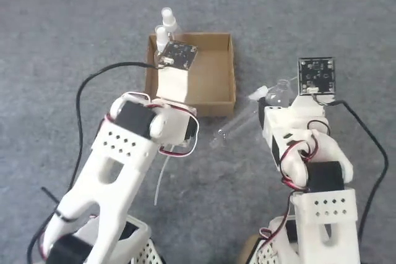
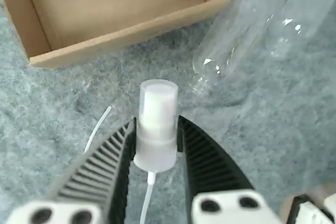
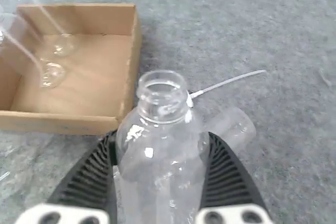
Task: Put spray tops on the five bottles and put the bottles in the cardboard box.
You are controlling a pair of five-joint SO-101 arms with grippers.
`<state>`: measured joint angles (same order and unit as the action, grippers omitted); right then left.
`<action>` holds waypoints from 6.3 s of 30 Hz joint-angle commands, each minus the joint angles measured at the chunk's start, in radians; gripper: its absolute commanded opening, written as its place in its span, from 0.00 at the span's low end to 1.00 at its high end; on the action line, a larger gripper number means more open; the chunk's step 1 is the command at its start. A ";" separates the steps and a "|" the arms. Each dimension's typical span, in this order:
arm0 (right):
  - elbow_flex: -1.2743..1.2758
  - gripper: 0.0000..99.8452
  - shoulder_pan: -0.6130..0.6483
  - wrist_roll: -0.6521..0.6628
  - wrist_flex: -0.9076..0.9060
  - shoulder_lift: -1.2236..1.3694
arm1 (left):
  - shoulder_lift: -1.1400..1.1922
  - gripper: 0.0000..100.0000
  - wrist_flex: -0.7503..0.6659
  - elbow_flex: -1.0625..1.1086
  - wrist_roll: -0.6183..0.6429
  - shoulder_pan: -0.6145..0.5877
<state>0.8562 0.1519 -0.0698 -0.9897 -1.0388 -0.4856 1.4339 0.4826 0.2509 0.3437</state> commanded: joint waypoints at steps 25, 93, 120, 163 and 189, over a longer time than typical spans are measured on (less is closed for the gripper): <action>0.244 0.01 0.140 0.000 0.116 -0.553 | -0.574 0.01 -0.315 0.182 -0.086 0.002; 0.582 0.01 0.568 0.221 0.404 -0.564 | -0.957 0.01 -0.677 0.280 0.333 -0.104; 0.582 0.01 0.568 0.219 0.404 -0.561 | -0.957 0.01 -0.775 0.449 0.272 -0.009; 0.598 0.01 0.562 0.219 0.404 -0.562 | -0.957 0.05 -0.523 0.545 0.204 0.144; 0.598 0.01 0.562 0.219 0.404 -0.555 | -0.957 0.15 -0.440 0.423 0.160 0.044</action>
<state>1.4714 0.7135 0.1297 -0.6122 -1.5819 -1.4277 0.9950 1.0042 0.4166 0.4358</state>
